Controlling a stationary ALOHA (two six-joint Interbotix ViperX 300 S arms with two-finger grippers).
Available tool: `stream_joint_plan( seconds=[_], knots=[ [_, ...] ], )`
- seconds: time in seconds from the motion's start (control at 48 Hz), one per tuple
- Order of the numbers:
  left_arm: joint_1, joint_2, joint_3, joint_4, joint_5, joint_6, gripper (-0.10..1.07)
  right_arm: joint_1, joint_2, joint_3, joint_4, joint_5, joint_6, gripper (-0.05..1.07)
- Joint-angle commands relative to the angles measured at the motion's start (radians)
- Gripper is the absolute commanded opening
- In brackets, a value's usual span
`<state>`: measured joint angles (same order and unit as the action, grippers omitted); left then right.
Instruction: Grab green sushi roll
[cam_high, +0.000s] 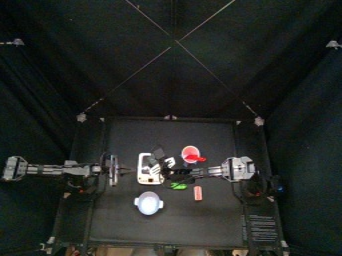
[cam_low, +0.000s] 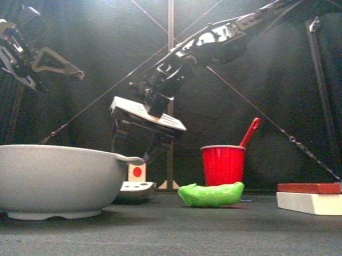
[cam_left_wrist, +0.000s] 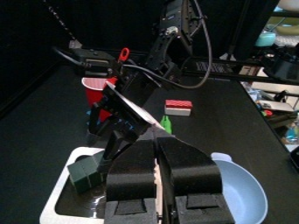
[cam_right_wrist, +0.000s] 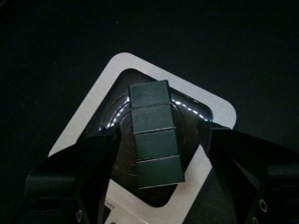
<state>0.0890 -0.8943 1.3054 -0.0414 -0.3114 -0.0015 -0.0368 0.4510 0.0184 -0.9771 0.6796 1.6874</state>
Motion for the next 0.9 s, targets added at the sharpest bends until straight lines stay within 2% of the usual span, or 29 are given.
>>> stream_joint_plan(
  seconds=[0.0, 0.875],
  knots=[
    [0.003, 0.002, -0.012, -0.002, -0.009, 0.000, 0.32, -0.005, -0.028, -0.023, -0.005, 0.000, -0.002, 0.99],
    [0.003, 0.002, -0.012, -0.002, -0.009, 0.003, 0.32, -0.006, 0.011, -0.034, -0.006, -0.008, -0.002, 0.99]
  ],
)
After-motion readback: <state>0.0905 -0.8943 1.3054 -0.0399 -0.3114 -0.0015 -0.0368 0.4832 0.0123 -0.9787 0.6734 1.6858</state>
